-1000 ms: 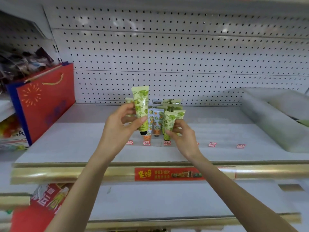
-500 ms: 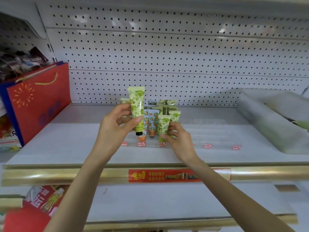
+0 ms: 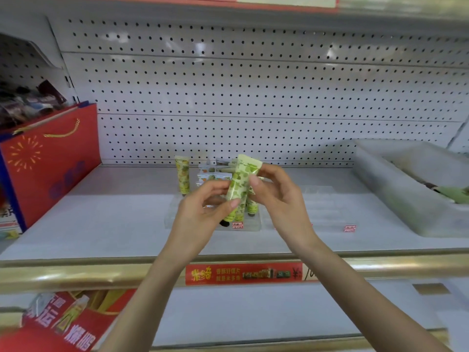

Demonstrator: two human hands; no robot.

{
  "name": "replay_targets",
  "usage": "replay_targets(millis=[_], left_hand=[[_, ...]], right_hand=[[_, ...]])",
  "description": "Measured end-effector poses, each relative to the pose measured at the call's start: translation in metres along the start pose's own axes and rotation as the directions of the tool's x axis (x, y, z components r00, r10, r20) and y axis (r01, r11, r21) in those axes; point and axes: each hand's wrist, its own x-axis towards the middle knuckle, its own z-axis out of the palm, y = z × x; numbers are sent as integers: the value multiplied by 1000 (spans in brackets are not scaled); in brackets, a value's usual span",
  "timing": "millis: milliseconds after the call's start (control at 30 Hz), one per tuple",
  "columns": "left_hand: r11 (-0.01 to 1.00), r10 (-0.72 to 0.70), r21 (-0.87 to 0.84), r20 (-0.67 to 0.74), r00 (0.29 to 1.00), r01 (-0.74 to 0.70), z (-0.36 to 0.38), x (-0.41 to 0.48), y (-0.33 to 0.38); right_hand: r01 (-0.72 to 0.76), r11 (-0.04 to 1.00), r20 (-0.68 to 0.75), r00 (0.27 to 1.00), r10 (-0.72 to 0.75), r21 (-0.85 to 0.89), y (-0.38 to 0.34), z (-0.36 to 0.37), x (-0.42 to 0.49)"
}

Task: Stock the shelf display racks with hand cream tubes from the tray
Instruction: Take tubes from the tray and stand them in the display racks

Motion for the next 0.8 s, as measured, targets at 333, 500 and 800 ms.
replay_targets(millis=[333,500,800], left_hand=[[891,114,443,1,993,-103,5,-12,-7],[497,241,859,0,971,-123,-21,-23,-28],[241,-55,971,19,998,-5,-45,-41,-62]], right_hand=[[-61,997,-50,997,64,50,5,-14,6],[-50,992,-139,990,34,-114,26,-33,21],[-36,949,-126,992,-4,-314,58,-37,30]])
